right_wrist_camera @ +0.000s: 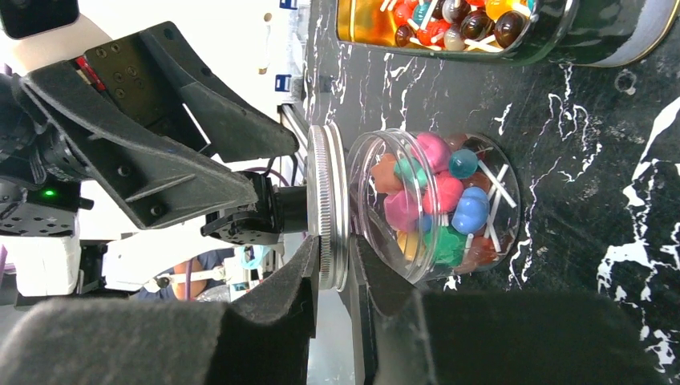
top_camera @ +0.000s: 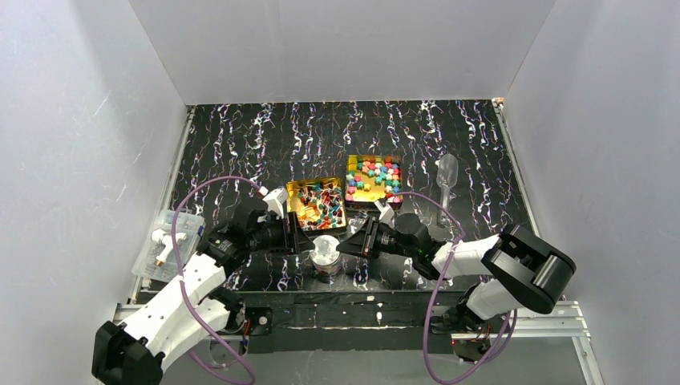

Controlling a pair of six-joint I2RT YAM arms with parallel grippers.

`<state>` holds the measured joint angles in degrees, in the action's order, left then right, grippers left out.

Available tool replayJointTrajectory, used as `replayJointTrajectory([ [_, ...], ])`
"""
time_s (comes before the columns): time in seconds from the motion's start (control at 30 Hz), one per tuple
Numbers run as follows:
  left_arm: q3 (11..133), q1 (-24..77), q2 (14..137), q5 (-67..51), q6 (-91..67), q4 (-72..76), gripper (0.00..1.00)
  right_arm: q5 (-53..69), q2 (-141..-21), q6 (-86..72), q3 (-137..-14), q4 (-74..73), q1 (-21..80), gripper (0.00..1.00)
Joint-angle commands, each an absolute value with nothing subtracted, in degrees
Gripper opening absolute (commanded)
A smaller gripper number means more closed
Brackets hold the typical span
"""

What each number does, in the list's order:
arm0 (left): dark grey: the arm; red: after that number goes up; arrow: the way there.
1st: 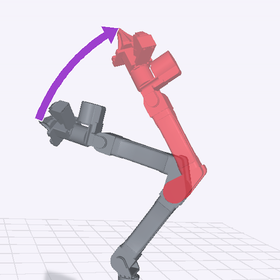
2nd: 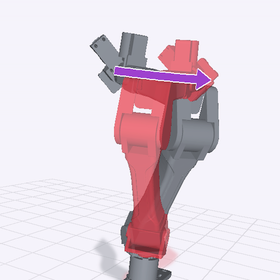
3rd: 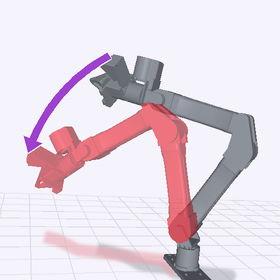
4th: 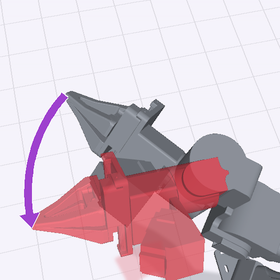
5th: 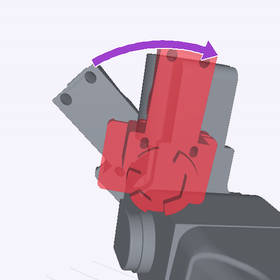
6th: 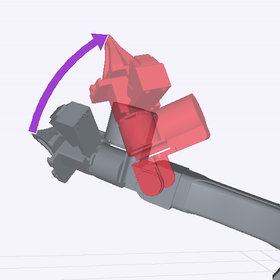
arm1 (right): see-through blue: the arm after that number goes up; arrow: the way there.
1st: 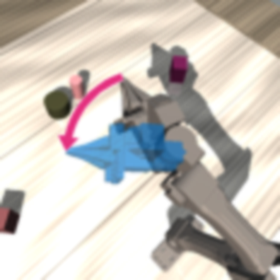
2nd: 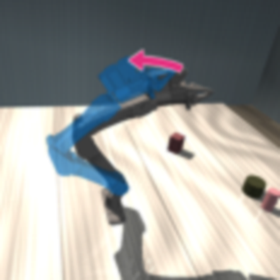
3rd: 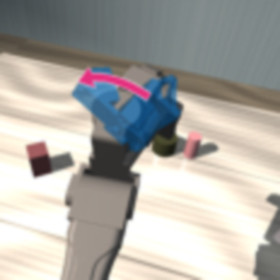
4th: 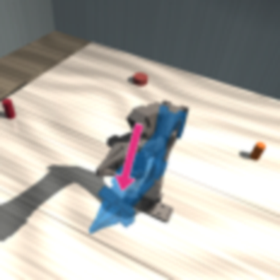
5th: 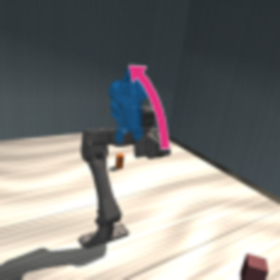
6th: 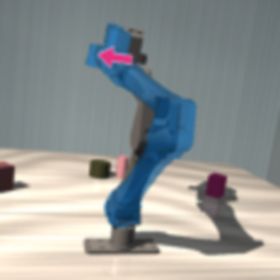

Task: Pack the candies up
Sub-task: Close the bottle lid on the packing bottle.

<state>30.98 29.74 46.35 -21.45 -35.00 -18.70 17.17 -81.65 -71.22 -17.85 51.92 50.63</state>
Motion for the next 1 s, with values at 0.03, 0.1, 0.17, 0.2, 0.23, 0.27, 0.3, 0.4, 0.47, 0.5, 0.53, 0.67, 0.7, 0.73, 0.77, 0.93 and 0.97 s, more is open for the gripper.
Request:
replayJointTrajectory([
  [0.03,29.41,30.04,47.83,-23.88,-35.15,-15.63,0.44,18.28,-83.15,-72.09,-18.35,57.75,50.13,0.1],
  [0.1,29.08,30.21,48.79,-24.37,-35.24,-14.76,0.42,18.56,-83.63,-72.23,-18.29,58.11,50.1,0.1],
  [0.17,28.71,30.4,49.6,-24.68,-35.4,-14.0,0.4,18.68,-83.95,-72.25,-18.15,58.43,50.02,0.1],
  [0.2,28.59,30.51,49.97,-24.82,-35.42,-13.71,0.39,18.69,-84.04,-72.25,-18.03,58.45,49.98,0.1],
  [0.23,28.5,30.62,50.27,-24.87,-35.42,-13.49,0.39,18.71,-84.09,-72.25,-17.91,58.4,49.93,0.1],
  [0.27,28.41,30.67,50.46,-24.87,-35.42,-13.33,0.38,18.64,-84.12,-72.25,-17.8,58.36,49.92,0.1],
  [0.3,28.31,30.76,50.64,-24.87,-35.42,-13.09,0.38,18.74,-84.31,-72.25,-17.69,58.43,49.92,0.1],
  [0.4,28.21,30.92,51.04,-25.04,-35.34,-12.92,0.36,18.81,-84.54,-72.25,-17.41,58.54,49.86,0.1],
  [0.47,28.13,31.02,51.3,-25.05,-35.33,-12.92,0.35,18.84,-84.57,-72.18,-17.33,58.61,49.83,0.1],
  [0.5,28.06,31.07,51.42,-25.05,-35.33,-12.85,0.35,18.81,-84.64,-72.19,-17.29,58.56,49.83,0.1],
  [0.53,28.04,31.12,51.46,-25.13,-35.33,-12.83,0.34,18.84,-84.64,-72.09,-17.31,58.47,49.76,0.1],
  [0.67,28.08,31.29,51.89,-25.22,-35.24,-12.83,0.33,18.86,-85.09,-71.82,-17.23,58.18,49.75,0.1],
  [0.7,28.06,31.33,51.98,-25.3,-35.24,-12.83,0.33,18.89,-85.18,-71.69,-17.16,58.12,49.75,0.1],
  [0.73,28.05,31.37,52.07,-25.31,-35.21,-12.83,0.33,18.91,-85.17,-71.59,-17.22,57.96,49.75,0.1],
  [0.77,28.08,31.45,52.18,-25.31,-35.24,-12.83,0.32,18.88,-85.17,-71.56,-17.18,57.85,49.7,0.1],
  [0.93,28.21,31.78,53.04,-25.4,-35.11,-12.83,0.31,18.74,-85.26,-71.51,-16.67,57.84,49.61,0.11],
  [0.97,28.28,31.86,53.2,-25.4,-35.1,-12.83,0.31,18.73,-85.25,-71.4,-16.66,57.79,49.65,0.11],
])
